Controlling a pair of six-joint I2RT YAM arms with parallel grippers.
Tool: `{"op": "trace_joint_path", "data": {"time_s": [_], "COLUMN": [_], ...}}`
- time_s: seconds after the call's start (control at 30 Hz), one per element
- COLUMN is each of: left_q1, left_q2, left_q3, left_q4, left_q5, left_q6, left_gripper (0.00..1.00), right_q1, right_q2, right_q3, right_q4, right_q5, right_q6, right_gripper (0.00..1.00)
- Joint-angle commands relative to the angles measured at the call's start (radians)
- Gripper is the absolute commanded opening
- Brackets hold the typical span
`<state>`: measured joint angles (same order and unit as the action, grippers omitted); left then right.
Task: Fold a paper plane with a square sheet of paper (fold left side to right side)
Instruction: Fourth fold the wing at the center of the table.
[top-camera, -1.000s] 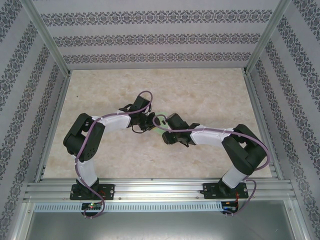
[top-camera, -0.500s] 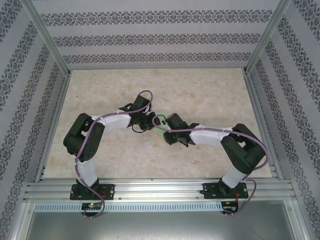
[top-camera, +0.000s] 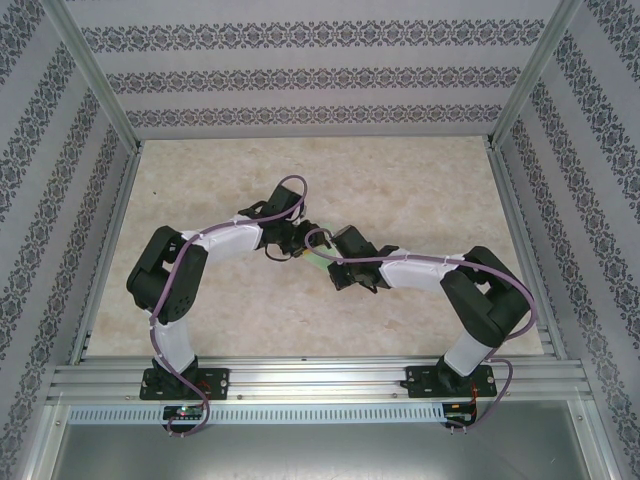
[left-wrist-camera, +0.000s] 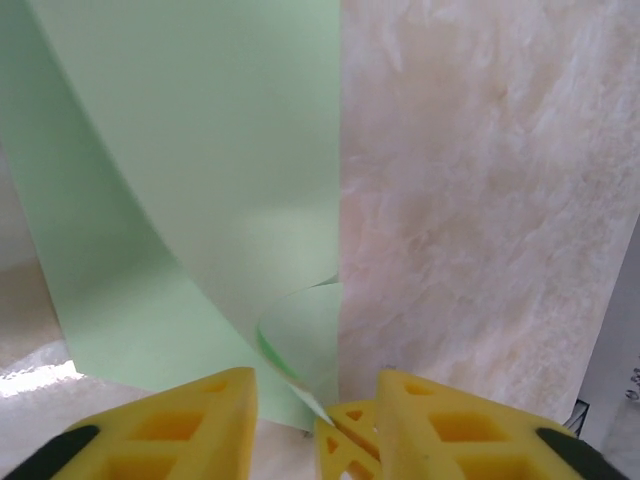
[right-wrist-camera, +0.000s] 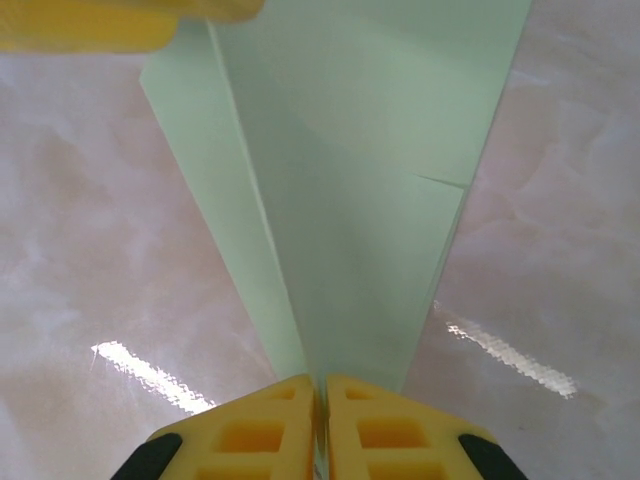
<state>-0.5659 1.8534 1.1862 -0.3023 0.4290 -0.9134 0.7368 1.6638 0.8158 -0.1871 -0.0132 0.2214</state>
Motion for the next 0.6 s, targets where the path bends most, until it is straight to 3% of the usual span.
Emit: {"op": "trace_joint_path", "data": {"time_s": [0.0, 0.33, 0.57], "left_q1": [0.0, 0.095, 0.136], "left_q2": [-0.045, -0.125, -0.184], "left_q3": [0.044, 0.005, -0.088], "left_q4": [-0.054, -0.072, -0.028], "left_q5": [-0.018, -0.029, -0.025], "left_q6": [0.047, 0.077, 0.084], "left_gripper": [0.43, 0.64, 0.66], "right_q1": [-0.012, -0.025, -0.085], "right_q2": [0.016, 0.024, 0.008], "right_q3": [-0.007, -0.018, -0.065], "right_q4": [0.028, 0.053, 0.141], "right_q5": [-0.024, -0.075, -0.195], "right_q6": [-0.006, 0.007, 0.048], "right_gripper": [0.11, 0.11, 0.09]}}
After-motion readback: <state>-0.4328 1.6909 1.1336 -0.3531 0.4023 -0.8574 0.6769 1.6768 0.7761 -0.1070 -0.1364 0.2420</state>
